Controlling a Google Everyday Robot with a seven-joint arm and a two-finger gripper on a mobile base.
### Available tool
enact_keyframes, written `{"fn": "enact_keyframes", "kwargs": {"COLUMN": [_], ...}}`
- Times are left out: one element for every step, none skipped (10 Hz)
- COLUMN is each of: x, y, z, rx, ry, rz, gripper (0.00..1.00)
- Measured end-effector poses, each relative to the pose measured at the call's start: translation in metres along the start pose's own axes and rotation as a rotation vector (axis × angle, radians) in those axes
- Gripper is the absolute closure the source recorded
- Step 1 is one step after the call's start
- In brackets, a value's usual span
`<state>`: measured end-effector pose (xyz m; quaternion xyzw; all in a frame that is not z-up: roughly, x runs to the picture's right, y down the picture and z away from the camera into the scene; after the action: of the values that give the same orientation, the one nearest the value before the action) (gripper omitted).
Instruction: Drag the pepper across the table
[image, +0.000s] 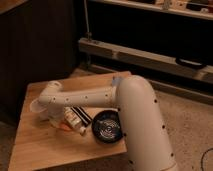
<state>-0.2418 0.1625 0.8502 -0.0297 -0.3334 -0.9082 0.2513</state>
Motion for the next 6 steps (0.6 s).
{"fn": "enact_keyframes", "kwargs": {"x": [-0.005, -0.010, -0.013, -0.017, -0.022, -0.024], "y": [0.015, 0.026, 0.032, 0.042, 0.052, 0.060], "z": [-0.001, -0.001, -0.002, -0.004, -0.005, -0.006], "rx": [-0.006, -0.013, -0.019, -0.028, -0.036, -0.042], "ry": [0.000, -0.001, -0.002, -0.005, -0.009, -0.012], "rz": [0.021, 0.041, 0.054, 0.070, 0.090, 0.106], "gripper": [0.69, 0.69, 0.69, 0.69, 0.69, 0.69]}}
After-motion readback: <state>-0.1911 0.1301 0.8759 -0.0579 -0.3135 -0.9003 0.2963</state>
